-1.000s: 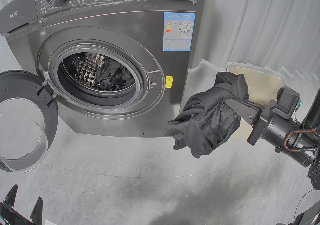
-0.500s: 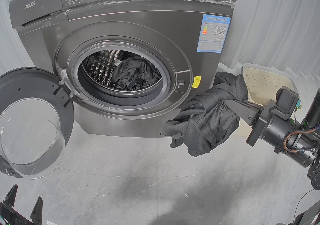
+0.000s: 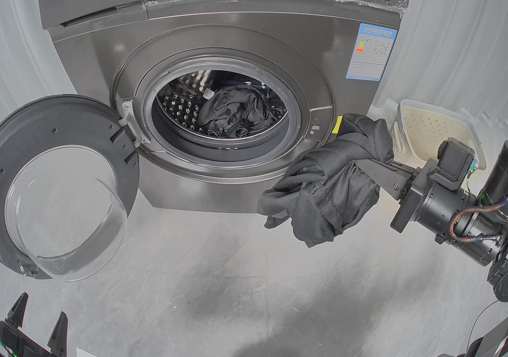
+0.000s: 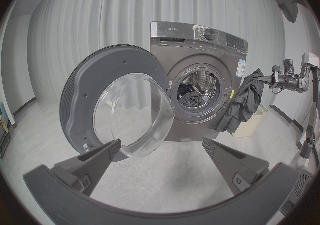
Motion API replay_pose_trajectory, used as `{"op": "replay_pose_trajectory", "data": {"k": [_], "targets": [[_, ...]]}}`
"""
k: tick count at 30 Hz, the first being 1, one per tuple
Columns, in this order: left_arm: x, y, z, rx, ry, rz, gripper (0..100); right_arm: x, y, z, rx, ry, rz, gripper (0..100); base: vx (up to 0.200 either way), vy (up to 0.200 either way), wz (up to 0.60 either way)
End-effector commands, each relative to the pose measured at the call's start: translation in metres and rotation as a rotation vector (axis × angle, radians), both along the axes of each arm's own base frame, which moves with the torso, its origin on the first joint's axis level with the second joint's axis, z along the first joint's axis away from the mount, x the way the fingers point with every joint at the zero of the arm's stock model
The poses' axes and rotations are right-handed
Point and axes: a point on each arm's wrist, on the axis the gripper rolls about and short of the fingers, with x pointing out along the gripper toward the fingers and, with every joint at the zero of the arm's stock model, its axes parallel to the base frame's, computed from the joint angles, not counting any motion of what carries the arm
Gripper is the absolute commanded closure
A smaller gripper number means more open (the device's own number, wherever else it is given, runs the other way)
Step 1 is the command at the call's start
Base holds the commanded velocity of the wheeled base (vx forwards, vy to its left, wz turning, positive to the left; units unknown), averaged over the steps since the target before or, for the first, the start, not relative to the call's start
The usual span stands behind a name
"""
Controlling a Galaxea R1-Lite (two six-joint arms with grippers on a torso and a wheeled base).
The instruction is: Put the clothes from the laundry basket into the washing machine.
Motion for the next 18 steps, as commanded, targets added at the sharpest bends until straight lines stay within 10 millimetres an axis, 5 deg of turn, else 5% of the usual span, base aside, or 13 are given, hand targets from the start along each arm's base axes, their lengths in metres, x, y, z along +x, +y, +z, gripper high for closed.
{"op": "replay_pose_trajectory", "data": {"k": [1,6,18], "targets": [[0.0,0.0,-0.004,-0.001,0.003,0.0,0,0.0,0.0,-0.001,-0.003,0.004,0.002,100,0.0,0.0,0.0],[0.0,0.0,-0.004,-0.001,0.003,0.0,0,0.0,0.0,-0.002,-0.001,0.008,0.002,100,0.0,0.0,0.0],[0.0,0.0,-0.004,0.007,0.0,0.004,0,0.01,0.009,-0.008,0.013,0.033,0.003,100,0.0,0.183,0.0]]}}
